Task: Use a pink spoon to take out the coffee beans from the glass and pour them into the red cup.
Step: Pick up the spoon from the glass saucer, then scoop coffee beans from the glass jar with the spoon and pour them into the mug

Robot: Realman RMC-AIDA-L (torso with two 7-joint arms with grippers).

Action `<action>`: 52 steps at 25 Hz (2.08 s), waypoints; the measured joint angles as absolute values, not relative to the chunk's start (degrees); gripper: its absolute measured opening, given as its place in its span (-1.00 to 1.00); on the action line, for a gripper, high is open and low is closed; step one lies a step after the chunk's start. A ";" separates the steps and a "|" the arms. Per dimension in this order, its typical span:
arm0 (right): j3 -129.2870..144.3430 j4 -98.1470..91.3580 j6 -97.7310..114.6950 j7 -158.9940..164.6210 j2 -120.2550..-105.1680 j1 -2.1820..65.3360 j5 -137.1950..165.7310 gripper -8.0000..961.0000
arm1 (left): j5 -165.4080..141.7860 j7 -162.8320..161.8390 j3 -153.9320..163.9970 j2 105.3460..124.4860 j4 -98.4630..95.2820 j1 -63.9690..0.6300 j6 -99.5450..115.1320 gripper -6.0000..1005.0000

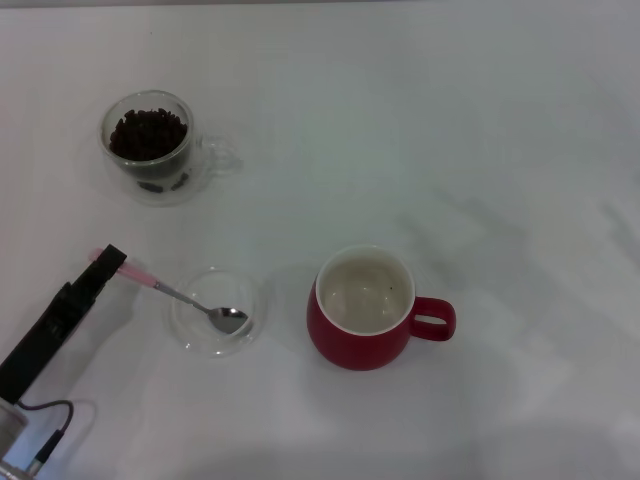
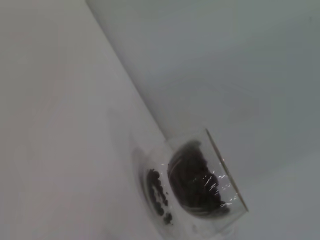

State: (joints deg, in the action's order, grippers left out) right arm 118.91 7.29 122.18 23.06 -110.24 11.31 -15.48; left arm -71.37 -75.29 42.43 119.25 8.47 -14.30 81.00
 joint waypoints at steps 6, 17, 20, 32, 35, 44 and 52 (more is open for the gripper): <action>118.92 7.07 122.16 21.53 -110.93 11.36 -15.47 0.29 | -71.50 -75.27 42.73 119.01 3.21 -11.25 85.48 -0.73; 119.26 7.06 122.94 19.68 -112.25 11.99 -15.35 0.29 | -71.71 -78.32 42.70 118.33 -9.60 -9.83 91.98 -0.73; 119.33 6.84 122.96 18.97 -112.60 12.05 -15.11 0.29 | -72.08 -84.89 42.72 116.82 -16.83 -10.87 91.91 -0.73; 119.53 6.96 123.05 18.39 -114.41 11.46 -14.86 0.28 | -77.52 -98.74 42.79 108.34 -19.89 -23.89 81.05 -0.73; 119.54 7.07 123.05 18.37 -114.75 11.36 -14.85 0.28 | -79.66 -100.23 42.80 107.99 -20.31 -26.03 77.20 -0.73; 119.62 6.77 122.54 18.46 -115.03 10.44 -14.76 0.28 | -87.12 -102.19 42.80 108.77 -20.84 -32.48 66.97 -0.73; 119.56 6.67 122.23 18.68 -115.05 10.49 -14.76 0.28 | -90.41 -102.41 42.80 111.37 -20.39 -34.93 62.33 -0.73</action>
